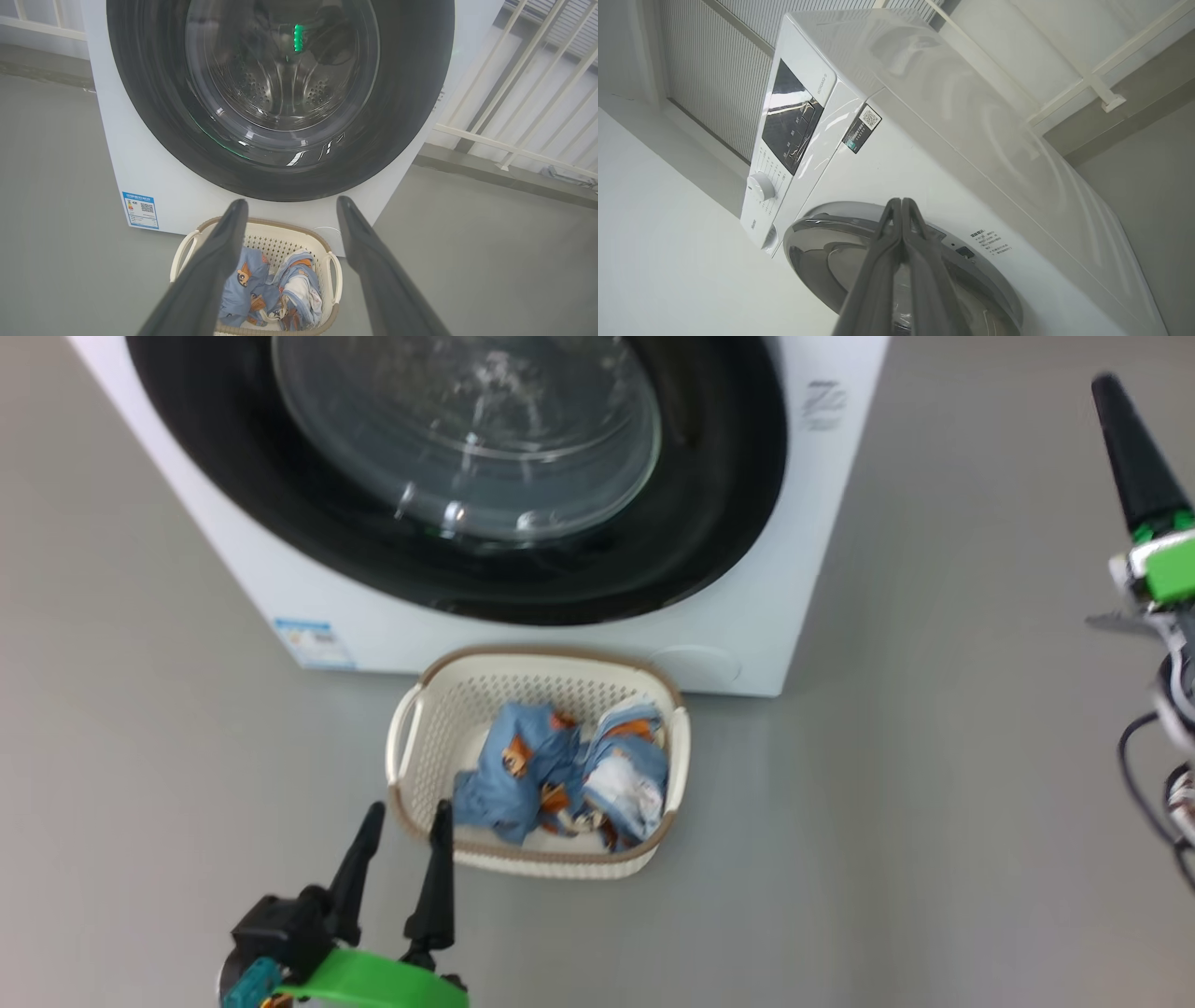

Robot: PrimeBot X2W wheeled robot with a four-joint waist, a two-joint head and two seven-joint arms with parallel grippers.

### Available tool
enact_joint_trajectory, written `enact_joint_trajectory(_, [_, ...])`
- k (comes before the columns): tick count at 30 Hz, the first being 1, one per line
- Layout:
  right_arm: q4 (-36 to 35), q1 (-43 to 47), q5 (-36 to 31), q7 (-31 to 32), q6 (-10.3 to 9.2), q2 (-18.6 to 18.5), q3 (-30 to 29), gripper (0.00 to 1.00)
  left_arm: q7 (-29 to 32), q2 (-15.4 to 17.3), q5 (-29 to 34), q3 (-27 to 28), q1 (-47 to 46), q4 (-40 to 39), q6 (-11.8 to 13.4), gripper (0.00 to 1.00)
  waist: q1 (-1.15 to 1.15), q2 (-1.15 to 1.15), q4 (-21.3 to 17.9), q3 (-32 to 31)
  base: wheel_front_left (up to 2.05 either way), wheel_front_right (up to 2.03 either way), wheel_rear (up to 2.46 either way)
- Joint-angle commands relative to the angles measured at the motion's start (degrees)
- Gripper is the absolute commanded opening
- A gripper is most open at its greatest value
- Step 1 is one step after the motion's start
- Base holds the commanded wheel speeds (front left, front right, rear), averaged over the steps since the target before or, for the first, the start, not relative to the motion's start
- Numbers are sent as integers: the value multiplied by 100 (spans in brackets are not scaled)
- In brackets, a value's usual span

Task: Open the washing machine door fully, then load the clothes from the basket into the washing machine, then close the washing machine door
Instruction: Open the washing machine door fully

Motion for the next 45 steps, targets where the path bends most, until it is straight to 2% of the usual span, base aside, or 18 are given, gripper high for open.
enact_joint_trajectory(1, [-149,-148,82,77,26,-122,87,0,-78,33,-69,123,-215,-168,22,100,0,0,316,337,0,0,0])
enact_joint_trajectory(7, [-46,-831,312,840,26,-583,341,0,-78,33,-129,-184,-530,-219,59,100,0,0,592,778,0,0,0])
enact_joint_trajectory(13, [61,-1566,656,1787,26,-810,477,0,-78,33,11,-515,-872,-243,114,100,0,0,788,1293,0,0,0])
enact_joint_trajectory(25, [588,-2499,1254,3275,26,-726,322,0,-78,33,-90,-939,-1411,-461,220,100,0,0,990,2080,0,0,0])
enact_joint_trajectory(33, [760,-2948,1077,3644,26,-606,328,0,-78,32,-171,-1144,-1604,-541,270,100,0,0,1058,2379,0,0,0])
enact_joint_trajectory(45, [810,-3195,845,3764,26,-419,342,0,-78,32,-266,-1320,-1729,-594,316,100,0,0,1133,2543,0,0,0])
